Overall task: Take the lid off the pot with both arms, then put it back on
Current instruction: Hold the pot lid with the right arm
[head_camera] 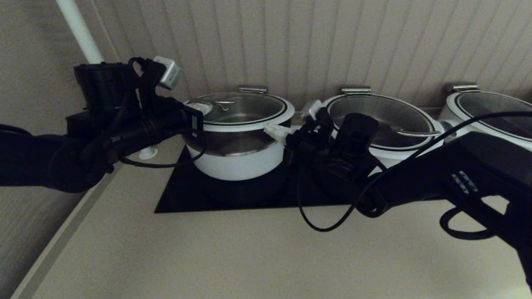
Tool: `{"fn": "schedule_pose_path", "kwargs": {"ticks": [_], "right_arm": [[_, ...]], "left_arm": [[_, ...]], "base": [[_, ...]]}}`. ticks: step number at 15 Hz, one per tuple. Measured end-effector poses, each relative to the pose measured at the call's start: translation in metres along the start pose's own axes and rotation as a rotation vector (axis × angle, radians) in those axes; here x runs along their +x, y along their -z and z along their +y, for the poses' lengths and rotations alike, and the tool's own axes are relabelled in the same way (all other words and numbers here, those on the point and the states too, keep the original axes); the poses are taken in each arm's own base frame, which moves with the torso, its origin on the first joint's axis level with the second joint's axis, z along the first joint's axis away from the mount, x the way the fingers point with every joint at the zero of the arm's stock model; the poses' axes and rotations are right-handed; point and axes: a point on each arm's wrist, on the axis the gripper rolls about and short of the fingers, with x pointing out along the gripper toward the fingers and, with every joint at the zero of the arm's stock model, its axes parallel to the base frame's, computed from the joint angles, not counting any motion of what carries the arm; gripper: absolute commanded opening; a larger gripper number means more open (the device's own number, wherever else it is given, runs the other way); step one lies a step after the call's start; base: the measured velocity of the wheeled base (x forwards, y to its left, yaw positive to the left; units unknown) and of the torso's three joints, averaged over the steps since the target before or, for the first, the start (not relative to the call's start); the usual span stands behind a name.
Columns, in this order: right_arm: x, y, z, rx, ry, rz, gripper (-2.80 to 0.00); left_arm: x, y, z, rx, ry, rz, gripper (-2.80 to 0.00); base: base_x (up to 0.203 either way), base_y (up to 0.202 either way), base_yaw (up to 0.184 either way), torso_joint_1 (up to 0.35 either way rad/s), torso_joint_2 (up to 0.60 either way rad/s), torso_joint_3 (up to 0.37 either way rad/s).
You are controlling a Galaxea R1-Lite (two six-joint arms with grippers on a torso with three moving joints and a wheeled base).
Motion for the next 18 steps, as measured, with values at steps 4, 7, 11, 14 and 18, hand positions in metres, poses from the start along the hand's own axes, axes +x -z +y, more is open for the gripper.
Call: {"fn": "schedule_pose_path", "kwargs": {"ticks": [4, 7, 11, 14, 18], "right_arm": [[0.002, 0.005, 0.013, 0.018, -0.029, 0.018, -2.80], [-0.001, 0.010, 0.021, 0.032, -0.043, 0.041, -2.80], [-0.002, 0.018, 0.022, 0.041, -0.044, 0.060, -2.80], [0.000, 0.025, 0.020, 0.041, -0.036, 0.067, -2.80], [0.009, 0.033, 0.012, 0.035, -0.019, 0.063, -2.80]], "left_arm": [[0.004, 0.002, 0.000, -0.001, 0.001, 0.004, -2.80], [0.009, 0.001, 0.001, -0.001, 0.001, -0.001, -2.80], [0.017, -0.001, 0.003, 0.002, 0.001, -0.015, -2.80], [0.019, -0.001, 0.003, 0.002, 0.001, -0.015, -2.80], [0.018, -0.001, 0.003, 0.003, 0.000, -0.016, -2.80]], "base": [[0.000, 0.000, 0.000, 0.000, 0.00, 0.000], [0.000, 0.000, 0.000, 0.000, 0.00, 0.000], [0.000, 0.000, 0.000, 0.000, 0.00, 0.000], [0.000, 0.000, 0.000, 0.000, 0.00, 0.000], [0.000, 0.000, 0.000, 0.000, 0.00, 0.000]]}}
